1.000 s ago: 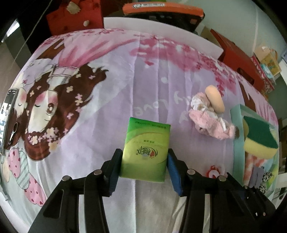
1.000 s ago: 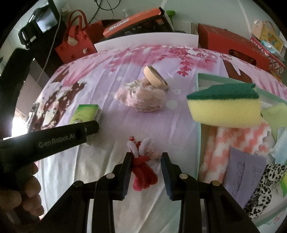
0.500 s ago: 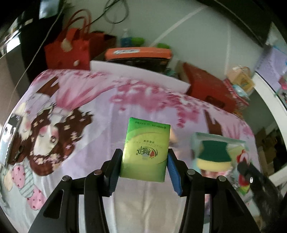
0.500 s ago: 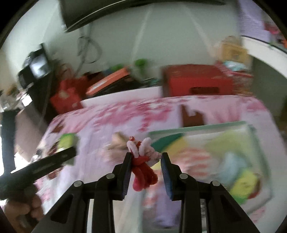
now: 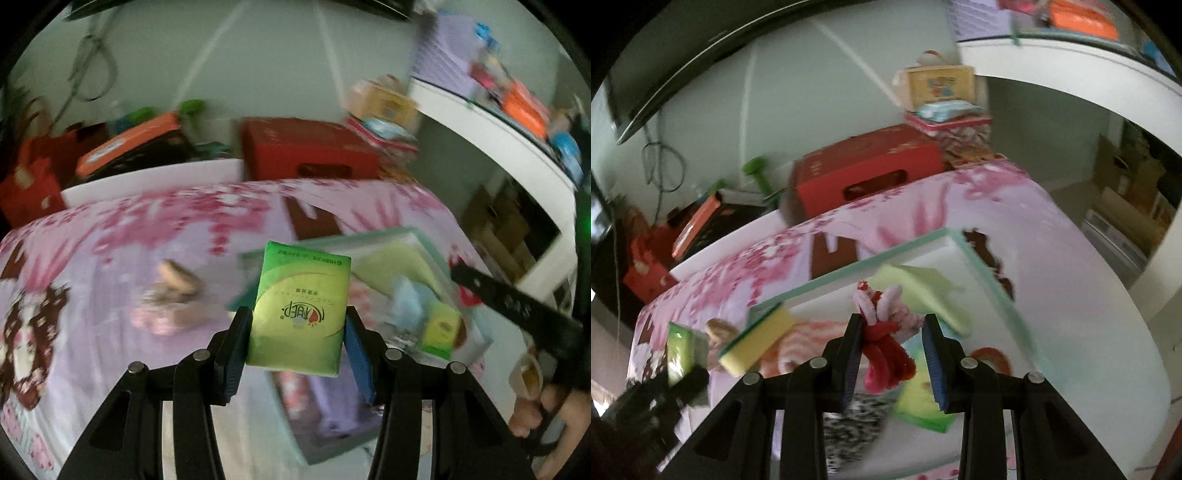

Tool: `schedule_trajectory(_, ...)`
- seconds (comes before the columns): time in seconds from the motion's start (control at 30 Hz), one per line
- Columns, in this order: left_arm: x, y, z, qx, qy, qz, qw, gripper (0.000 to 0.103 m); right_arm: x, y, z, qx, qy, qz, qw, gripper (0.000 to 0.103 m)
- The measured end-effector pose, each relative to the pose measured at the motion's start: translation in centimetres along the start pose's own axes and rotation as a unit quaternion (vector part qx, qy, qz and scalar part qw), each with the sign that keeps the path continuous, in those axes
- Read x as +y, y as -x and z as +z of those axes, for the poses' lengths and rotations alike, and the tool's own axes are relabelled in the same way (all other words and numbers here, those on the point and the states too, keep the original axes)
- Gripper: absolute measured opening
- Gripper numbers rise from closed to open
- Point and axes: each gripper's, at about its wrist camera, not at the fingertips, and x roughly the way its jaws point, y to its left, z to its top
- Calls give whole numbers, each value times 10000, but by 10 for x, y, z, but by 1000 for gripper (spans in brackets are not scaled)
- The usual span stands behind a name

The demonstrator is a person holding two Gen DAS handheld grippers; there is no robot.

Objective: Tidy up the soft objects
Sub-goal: 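Carry tassel toy and tissue pack over the tray and release them inside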

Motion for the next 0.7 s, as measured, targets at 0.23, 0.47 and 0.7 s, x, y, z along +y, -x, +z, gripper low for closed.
schedule_trajectory(0.23,-46,-26,-12,307,-509,-194,9980,51,-18,-10,-3,217,-141,-11,9997,35)
schedule_trajectory(0.47,-54,-43,-19,512,-527,-284,9969,64,-9,-22,-9,400,-65,148,9991,37)
schedule_trajectory(0.7,-52,-35,-16,454,-525,-333,9970,71,-13,-21,-7,383,-197,122,9990,61)
